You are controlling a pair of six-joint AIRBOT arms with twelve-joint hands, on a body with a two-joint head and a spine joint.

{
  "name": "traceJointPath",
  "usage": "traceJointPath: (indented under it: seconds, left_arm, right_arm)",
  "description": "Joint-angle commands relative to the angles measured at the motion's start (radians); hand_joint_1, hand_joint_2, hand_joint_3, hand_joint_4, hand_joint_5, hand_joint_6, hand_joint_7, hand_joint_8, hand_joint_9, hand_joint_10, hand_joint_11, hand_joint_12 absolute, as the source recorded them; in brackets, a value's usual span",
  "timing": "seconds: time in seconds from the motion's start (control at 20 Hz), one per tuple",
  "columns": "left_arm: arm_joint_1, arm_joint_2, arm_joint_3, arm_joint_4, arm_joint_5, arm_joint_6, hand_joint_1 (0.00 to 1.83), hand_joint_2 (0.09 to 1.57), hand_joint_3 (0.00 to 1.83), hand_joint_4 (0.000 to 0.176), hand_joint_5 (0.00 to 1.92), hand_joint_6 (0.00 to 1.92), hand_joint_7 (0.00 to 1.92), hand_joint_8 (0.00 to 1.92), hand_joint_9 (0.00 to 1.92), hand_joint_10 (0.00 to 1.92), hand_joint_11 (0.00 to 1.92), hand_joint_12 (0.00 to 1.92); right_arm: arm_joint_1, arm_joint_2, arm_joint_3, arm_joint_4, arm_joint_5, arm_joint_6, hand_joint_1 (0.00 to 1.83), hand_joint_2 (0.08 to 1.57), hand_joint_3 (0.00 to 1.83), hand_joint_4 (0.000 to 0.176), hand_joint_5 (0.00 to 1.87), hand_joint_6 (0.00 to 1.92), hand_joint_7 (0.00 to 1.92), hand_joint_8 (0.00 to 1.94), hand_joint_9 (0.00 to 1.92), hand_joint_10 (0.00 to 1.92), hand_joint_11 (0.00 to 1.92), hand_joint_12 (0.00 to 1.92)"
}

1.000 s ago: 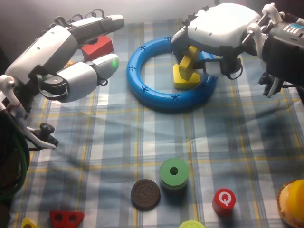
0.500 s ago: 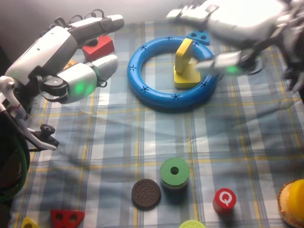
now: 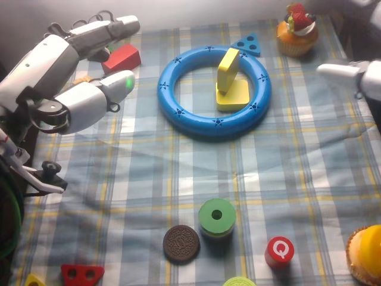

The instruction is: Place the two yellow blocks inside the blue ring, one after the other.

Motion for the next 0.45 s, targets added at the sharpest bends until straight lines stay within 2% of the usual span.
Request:
traceJointPath:
  seconds: [0.0,0.05,0.1,0.15,0.2,0.25,0.3,0.35,0.4]
  left_arm:
    - [0.002,0.013,-0.003,0.030,-0.151,-0.026,0.72,1.40,0.00,0.000,0.32,0.00,0.31,0.00,0.07,0.44,0.00,1.18]
    - [0.008,0.017,-0.003,0.031,-0.164,-0.044,0.75,1.41,0.00,0.000,0.30,0.00,0.30,0.00,0.06,0.45,0.00,1.15]
    - [0.013,0.019,-0.003,0.030,-0.175,-0.056,0.75,1.41,0.00,0.000,0.26,0.00,0.26,0.00,0.04,0.44,0.00,1.09]
    - [0.015,0.020,0.000,0.027,-0.177,-0.073,0.72,1.41,0.00,0.002,0.23,0.00,0.22,0.00,0.04,0.38,0.00,1.04]
    - [0.020,0.020,0.009,0.030,-0.179,-0.114,0.74,1.41,0.00,0.007,0.20,0.00,0.19,0.00,0.05,0.32,0.00,1.00]
    - [0.024,0.020,0.018,0.036,-0.183,-0.146,0.71,1.42,0.00,0.026,0.16,0.01,0.14,0.01,0.03,0.21,0.00,0.79]
    - [0.031,0.020,0.025,0.041,-0.194,-0.186,0.73,1.42,0.00,0.031,0.11,0.01,0.08,0.00,0.02,0.13,0.00,0.66]
    - [0.043,0.020,0.030,0.043,-0.214,-0.221,0.70,1.42,0.00,0.034,0.07,0.02,0.06,0.01,0.01,0.07,0.00,0.42]
    - [0.055,0.023,0.031,0.046,-0.242,-0.254,0.64,1.42,0.00,0.057,0.06,0.01,0.05,0.00,0.00,0.02,0.00,0.08]
  right_arm:
    - [-0.007,0.010,-0.015,-0.012,0.192,0.005,0.39,1.30,0.01,0.057,0.00,0.00,0.00,0.00,0.00,0.02,0.00,0.31]
    - [-0.033,0.022,-0.029,-0.004,0.224,0.005,0.43,1.30,0.00,0.068,0.00,0.00,0.00,0.00,0.00,0.00,0.00,0.06]
    - [-0.062,0.031,-0.041,0.009,0.256,0.006,0.41,1.32,0.00,0.067,0.00,0.00,0.00,0.00,0.02,0.00,0.00,0.36]
    - [-0.099,0.039,-0.053,0.029,0.294,0.006,0.38,1.30,0.00,0.079,0.00,0.00,0.00,0.00,0.02,0.01,0.00,0.70]
    - [-0.130,0.047,-0.062,0.050,0.330,0.010,0.36,1.29,0.00,0.090,0.00,0.00,0.00,0.00,0.00,0.00,0.00,0.74]
    - [-0.155,0.050,-0.066,0.065,0.359,0.022,0.37,1.29,0.00,0.088,0.00,0.00,0.00,0.00,0.00,0.00,0.00,0.68]
    - [-0.181,0.054,-0.069,0.078,0.391,0.041,0.42,1.28,0.00,0.100,0.00,0.00,0.00,0.00,0.00,0.00,0.00,0.48]
    - [-0.210,0.059,-0.074,0.091,0.427,0.065,0.41,1.27,0.00,0.107,0.00,0.00,0.00,0.00,0.00,0.00,0.00,0.39]
    - [-0.241,0.070,-0.085,0.106,0.470,0.077,0.43,1.28,0.00,0.078,0.00,0.00,0.00,0.00,0.00,0.00,0.00,0.13]
